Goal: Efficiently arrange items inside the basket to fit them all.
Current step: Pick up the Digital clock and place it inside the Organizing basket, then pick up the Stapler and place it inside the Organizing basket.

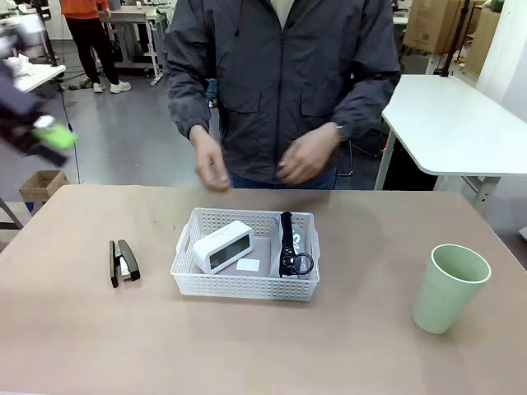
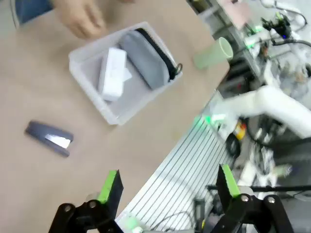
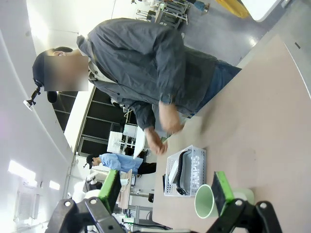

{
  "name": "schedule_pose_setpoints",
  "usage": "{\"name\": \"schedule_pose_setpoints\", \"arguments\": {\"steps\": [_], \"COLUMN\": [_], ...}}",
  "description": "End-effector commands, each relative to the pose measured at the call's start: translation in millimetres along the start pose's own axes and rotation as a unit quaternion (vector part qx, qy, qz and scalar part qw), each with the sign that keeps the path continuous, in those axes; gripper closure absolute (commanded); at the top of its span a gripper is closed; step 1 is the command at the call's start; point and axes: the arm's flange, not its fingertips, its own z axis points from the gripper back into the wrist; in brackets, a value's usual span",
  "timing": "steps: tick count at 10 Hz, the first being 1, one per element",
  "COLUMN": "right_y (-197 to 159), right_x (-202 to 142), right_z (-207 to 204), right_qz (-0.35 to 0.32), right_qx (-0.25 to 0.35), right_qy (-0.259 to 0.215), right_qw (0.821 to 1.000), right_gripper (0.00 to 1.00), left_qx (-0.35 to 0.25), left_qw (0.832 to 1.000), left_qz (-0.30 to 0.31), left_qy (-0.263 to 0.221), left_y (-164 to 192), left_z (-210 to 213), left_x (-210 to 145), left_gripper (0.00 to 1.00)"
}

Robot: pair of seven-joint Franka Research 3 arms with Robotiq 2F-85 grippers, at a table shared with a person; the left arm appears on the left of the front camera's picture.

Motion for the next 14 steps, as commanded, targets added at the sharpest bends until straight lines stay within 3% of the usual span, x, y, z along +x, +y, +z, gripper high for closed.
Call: {"name": "schedule_pose_setpoints", "arguments": {"steps": [1, 3, 5, 6, 7, 8, 14], "right_y": [0, 0, 0, 0, 0, 0, 0], "right_x": [2, 2, 2, 2, 2, 2, 2], "right_z": [-1, -1, -1, -1, -1, -1, -1], "right_qz": [0.013, 0.013, 0.013, 0.013, 0.013, 0.013, 0.013], "right_qx": [0.013, 0.013, 0.013, 0.013, 0.013, 0.013, 0.013], "right_qy": [-0.008, -0.008, -0.008, -0.008, -0.008, -0.008, -0.008], "right_qw": [1.000, 1.000, 1.000, 1.000, 1.000, 1.000, 1.000], "right_gripper": [0.00, 0.00, 0.00, 0.00, 0.00, 0.00, 0.00], "left_qx": [-0.020, -0.119, -0.168, -0.201, -0.262, -0.163, -0.163], "left_qw": [0.985, 0.957, 0.923, 0.913, 0.925, 0.921, 0.921], "left_qz": [0.065, 0.090, 0.208, 0.218, 0.214, 0.216, 0.216], "left_qy": [-0.160, -0.249, -0.278, -0.280, -0.173, -0.280, -0.280], "left_y": [30, 82, 133, 155, 175, 137, 137], "left_z": [23, 52, 63, 62, 55, 63, 63], "left_x": [-55, -110, -152, -161, -153, -170, -170], "left_gripper": [0.00, 0.00, 0.00, 0.00, 0.00, 0.00, 0.00]}}
